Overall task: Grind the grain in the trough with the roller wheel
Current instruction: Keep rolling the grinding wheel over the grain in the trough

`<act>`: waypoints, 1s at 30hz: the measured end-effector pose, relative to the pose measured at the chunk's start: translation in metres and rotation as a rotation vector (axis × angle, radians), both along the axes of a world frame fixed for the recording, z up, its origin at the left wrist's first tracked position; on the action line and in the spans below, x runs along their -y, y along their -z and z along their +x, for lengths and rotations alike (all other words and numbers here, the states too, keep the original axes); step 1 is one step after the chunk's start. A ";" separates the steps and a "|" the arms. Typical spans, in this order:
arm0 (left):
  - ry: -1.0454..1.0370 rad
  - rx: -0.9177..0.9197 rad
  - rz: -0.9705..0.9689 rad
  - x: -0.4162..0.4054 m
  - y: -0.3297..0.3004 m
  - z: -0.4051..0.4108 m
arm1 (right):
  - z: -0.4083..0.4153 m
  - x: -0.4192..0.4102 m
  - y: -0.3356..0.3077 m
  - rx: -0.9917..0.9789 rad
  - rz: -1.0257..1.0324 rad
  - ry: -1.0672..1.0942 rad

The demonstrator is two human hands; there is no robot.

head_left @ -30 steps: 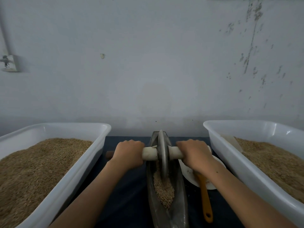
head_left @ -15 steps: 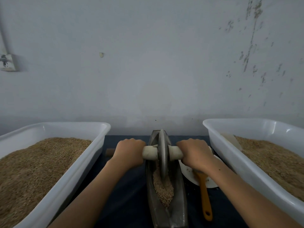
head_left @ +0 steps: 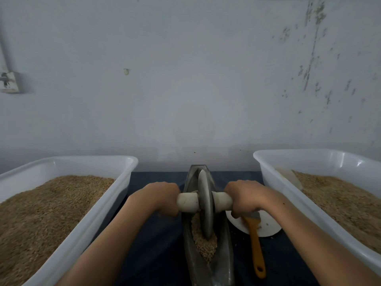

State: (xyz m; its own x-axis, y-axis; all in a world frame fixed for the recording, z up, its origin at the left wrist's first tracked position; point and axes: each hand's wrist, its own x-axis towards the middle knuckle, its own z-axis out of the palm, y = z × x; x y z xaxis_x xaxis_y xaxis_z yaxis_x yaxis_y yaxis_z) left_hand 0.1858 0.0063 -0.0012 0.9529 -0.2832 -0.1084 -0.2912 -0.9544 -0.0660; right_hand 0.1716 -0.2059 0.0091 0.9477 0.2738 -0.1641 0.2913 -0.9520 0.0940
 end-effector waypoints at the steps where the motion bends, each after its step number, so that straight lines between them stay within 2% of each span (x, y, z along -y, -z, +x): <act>1: 0.006 0.028 0.000 0.000 0.001 0.001 | 0.000 0.001 0.000 0.008 0.018 0.001; 3: 0.029 0.124 -0.002 0.000 0.004 0.005 | 0.002 0.001 0.003 0.081 0.029 -0.002; 6: 0.045 0.281 -0.058 -0.003 0.014 0.010 | 0.004 -0.004 0.012 0.328 -0.007 -0.015; 9: 0.037 0.342 -0.139 -0.005 0.018 0.009 | 0.006 -0.009 0.019 0.466 0.039 0.006; 12: 0.055 0.336 -0.086 -0.005 0.016 0.007 | 0.004 -0.006 0.014 0.409 0.005 -0.009; 15: 0.052 0.160 -0.040 -0.004 0.007 0.004 | 0.000 -0.002 0.007 0.229 -0.032 -0.031; 18: 0.012 -0.053 -0.083 -0.005 0.001 -0.001 | -0.002 -0.001 0.000 0.058 -0.020 -0.027; 21: -0.026 -0.084 -0.082 -0.003 0.001 -0.004 | 0.000 0.000 0.000 0.026 -0.012 -0.030; 23: -0.033 0.021 -0.042 0.001 0.001 -0.004 | 0.001 0.001 0.003 0.061 0.013 -0.026; 27: -0.055 0.391 0.002 0.008 0.013 -0.001 | 0.005 0.001 0.012 0.248 0.035 -0.017; 30: -0.066 0.496 -0.064 0.006 0.021 0.001 | 0.006 -0.003 0.018 0.429 0.038 -0.013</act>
